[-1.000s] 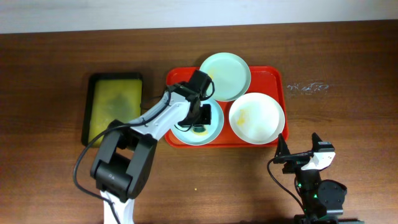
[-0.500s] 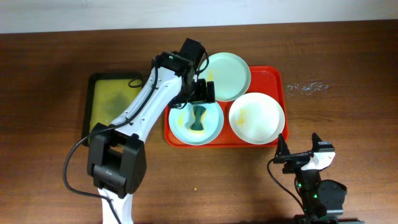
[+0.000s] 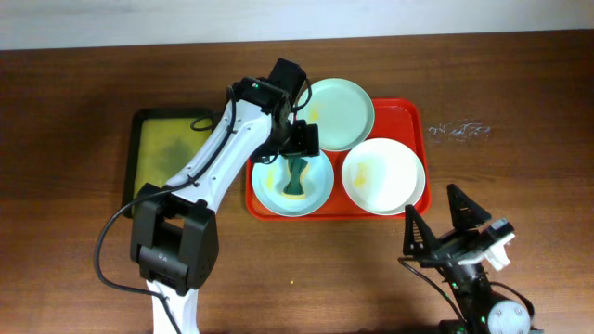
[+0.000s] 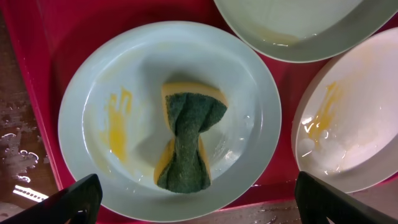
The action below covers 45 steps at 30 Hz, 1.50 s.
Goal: Clean dirty plates on tray and stack at the side
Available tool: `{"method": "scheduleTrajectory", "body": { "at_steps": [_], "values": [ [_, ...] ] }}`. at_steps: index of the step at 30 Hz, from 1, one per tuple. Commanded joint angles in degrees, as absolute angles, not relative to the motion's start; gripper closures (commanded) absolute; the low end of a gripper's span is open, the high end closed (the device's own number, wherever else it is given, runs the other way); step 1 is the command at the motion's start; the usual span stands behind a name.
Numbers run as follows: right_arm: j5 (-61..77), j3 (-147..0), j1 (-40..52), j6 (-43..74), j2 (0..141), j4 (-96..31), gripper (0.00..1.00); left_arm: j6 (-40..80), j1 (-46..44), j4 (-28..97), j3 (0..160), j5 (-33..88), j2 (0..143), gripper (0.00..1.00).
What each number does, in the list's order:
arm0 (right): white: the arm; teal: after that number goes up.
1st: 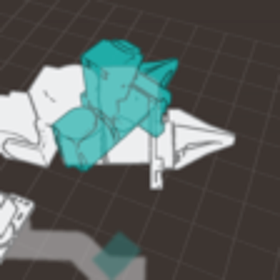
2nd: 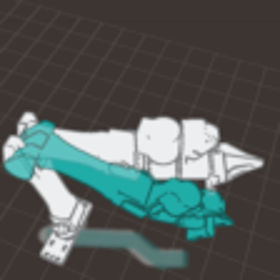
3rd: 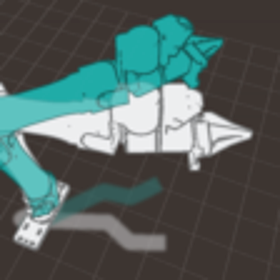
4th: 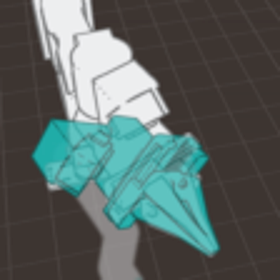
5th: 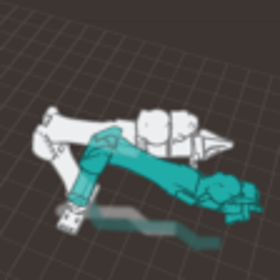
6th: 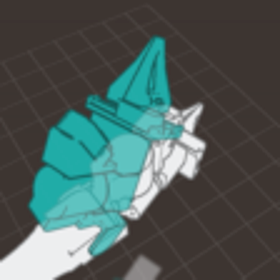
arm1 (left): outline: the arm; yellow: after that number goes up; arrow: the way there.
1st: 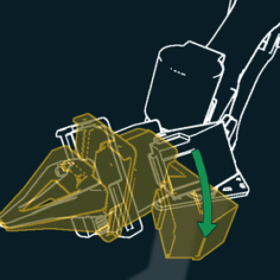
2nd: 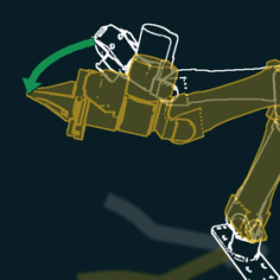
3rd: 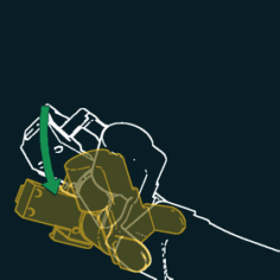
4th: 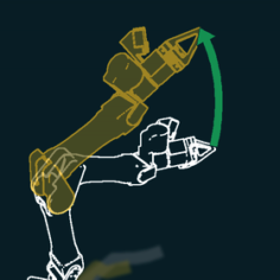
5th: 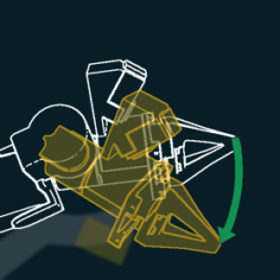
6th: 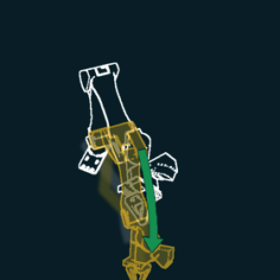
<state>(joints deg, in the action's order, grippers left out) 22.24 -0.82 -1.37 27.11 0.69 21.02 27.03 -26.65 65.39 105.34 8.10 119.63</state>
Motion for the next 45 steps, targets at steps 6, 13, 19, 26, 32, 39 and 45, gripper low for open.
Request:
{"method": "scheduleTrajectory", "body": {
  "at_steps": [6,13,19,26,32,39,45],
  "values": [
    [44.75,-51.13,-1.56,16.97,54.63,-37.21,0.01,26.06,-26.72,65.39,106.17,7.64,119.13,0.05],
    [26.52,-70.94,4.14,17.78,79.44,-52.45,0.02,26.06,-26.72,65.63,106.17,7.64,119.13,0.04],
    [18.57,-77.36,7.44,19.00,83.90,-48.10,0.20,26.06,-26.72,65.45,106.17,7.64,119.13,0.14],
    [18.57,-77.28,16.95,18.44,104.09,-39.72,0.55,26.09,-26.72,65.84,106.10,4.47,119.13,0.29],
    [20.51,-76.90,18.04,19.99,109.14,-43.16,0.59,26.11,-26.72,65.82,106.10,2.90,119.13,0.30],
    [17.63,-75.16,20.86,20.45,109.80,-39.51,0.59,26.11,-25.96,66.08,106.10,1.48,119.13,0.29],
    [17.45,-75.16,21.04,20.38,114.41,-38.06,0.59,26.06,-25.06,66.92,106.10,1.43,119.13,0.29]
  ]
}}
